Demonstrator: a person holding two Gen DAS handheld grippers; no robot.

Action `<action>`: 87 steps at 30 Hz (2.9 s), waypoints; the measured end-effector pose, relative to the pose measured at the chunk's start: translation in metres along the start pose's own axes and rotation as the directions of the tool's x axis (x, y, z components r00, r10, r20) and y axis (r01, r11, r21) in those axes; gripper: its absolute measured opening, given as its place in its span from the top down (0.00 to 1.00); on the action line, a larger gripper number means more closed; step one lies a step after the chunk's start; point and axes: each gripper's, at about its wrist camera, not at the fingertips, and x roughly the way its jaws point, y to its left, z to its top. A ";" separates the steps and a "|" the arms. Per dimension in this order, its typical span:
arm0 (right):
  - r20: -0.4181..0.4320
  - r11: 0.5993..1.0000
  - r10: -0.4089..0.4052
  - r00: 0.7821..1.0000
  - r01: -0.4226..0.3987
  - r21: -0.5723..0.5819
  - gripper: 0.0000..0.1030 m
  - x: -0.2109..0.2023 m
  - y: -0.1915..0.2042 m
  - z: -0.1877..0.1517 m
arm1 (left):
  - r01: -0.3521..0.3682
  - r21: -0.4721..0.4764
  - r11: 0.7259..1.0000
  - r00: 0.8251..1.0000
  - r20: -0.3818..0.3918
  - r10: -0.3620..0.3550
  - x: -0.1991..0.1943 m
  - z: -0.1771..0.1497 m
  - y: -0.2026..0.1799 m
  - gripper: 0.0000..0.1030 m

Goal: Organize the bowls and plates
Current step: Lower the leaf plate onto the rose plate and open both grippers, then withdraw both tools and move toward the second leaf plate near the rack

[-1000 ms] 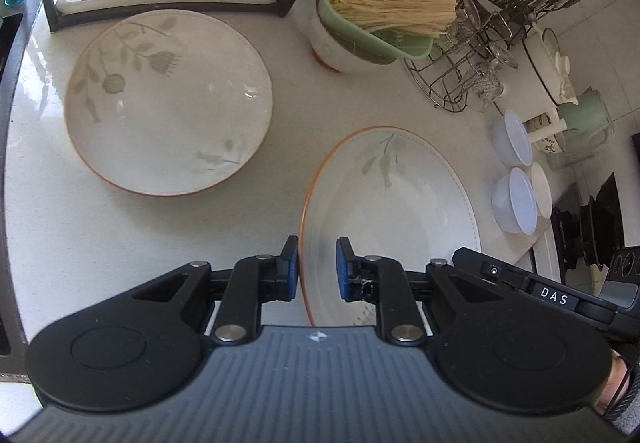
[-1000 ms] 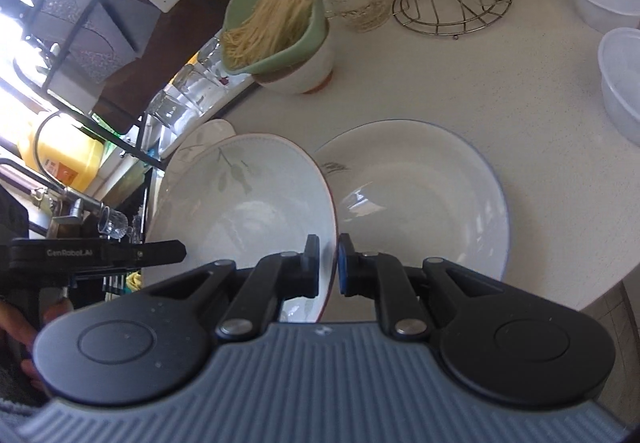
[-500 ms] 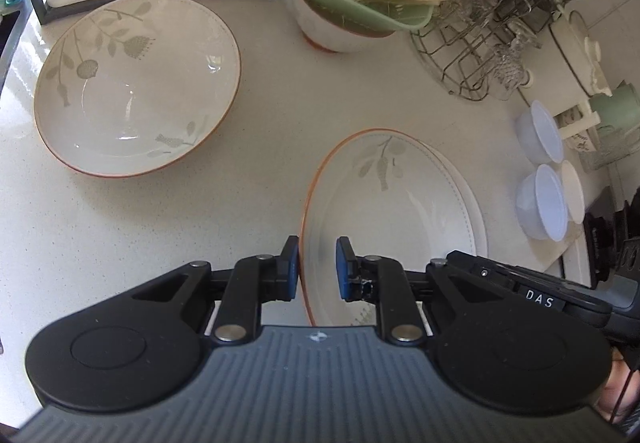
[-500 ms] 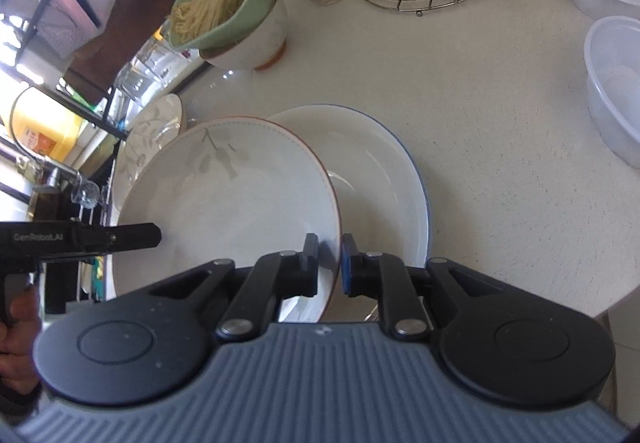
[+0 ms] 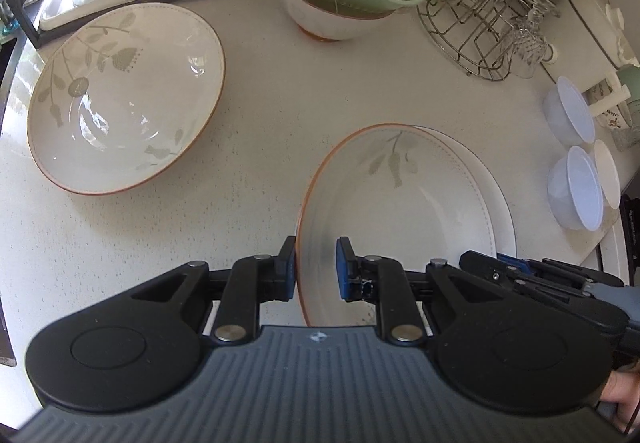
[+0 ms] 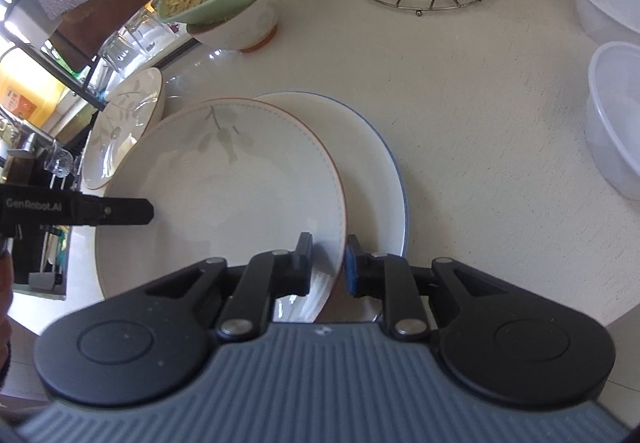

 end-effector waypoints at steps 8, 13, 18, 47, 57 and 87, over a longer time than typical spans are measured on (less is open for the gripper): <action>0.054 0.991 -0.096 0.994 0.101 -0.086 0.76 -0.005 0.009 -0.005 | -0.090 0.065 0.994 0.996 0.005 0.090 0.012 -0.002 -0.023 0.71; 0.084 0.989 -0.113 0.990 0.120 -0.088 0.77 -0.012 0.005 -0.006 | -0.132 0.099 0.986 0.991 0.030 0.130 0.014 -0.004 -0.033 0.67; 0.095 0.992 -0.098 0.991 0.105 -0.068 0.81 -0.017 -0.003 -0.006 | -0.137 0.120 0.983 0.989 0.075 0.129 0.008 -0.011 -0.043 0.55; 0.376 0.995 0.017 0.927 0.022 -0.097 0.77 -0.150 -0.020 -0.008 | -0.003 0.083 0.997 0.930 0.366 -0.028 -0.133 -0.054 -0.125 0.53; 0.430 0.981 0.088 0.898 -0.002 -0.196 0.77 -0.194 -0.028 -0.031 | -0.010 0.030 1.000 0.901 0.433 -0.004 -0.158 -0.093 -0.156 0.53; 0.447 0.951 0.177 0.877 -0.035 -0.307 0.77 -0.233 -0.061 -0.075 | -0.064 -0.132 0.989 0.882 0.455 0.118 -0.167 -0.176 -0.191 0.51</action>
